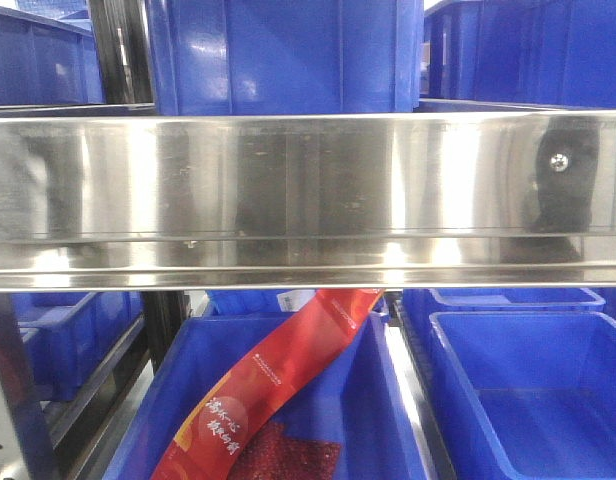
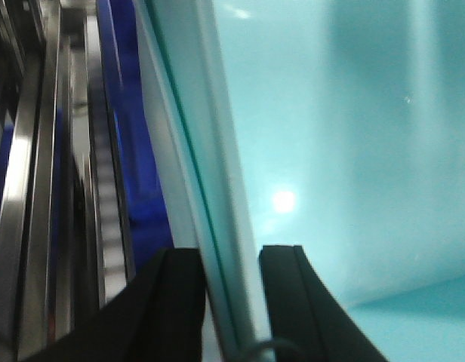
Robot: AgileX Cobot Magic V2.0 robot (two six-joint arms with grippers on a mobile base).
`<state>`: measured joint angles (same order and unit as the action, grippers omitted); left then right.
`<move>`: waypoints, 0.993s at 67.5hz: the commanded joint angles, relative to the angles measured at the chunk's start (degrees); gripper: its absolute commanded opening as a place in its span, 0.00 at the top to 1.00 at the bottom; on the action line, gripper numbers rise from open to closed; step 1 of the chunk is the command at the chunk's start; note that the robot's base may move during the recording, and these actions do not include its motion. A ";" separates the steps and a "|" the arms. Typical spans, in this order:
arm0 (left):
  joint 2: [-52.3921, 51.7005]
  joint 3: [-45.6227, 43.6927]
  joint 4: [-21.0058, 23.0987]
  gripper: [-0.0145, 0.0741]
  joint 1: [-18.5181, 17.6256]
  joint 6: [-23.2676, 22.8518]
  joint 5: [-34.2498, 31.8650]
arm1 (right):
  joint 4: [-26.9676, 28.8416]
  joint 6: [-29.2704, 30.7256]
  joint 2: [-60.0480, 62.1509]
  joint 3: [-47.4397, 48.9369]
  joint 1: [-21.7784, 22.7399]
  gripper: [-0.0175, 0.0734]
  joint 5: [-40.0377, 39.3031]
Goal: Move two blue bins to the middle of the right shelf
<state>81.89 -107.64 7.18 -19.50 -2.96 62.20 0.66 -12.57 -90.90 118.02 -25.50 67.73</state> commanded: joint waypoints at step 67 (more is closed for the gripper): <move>1.17 25.22 -2.99 0.84 -0.63 1.38 -13.63 | 0.97 1.14 -0.80 -24.32 -0.26 0.99 -10.33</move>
<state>83.15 -82.10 4.28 -19.93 -2.65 51.91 2.10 -13.03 -91.98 93.45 -25.62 60.30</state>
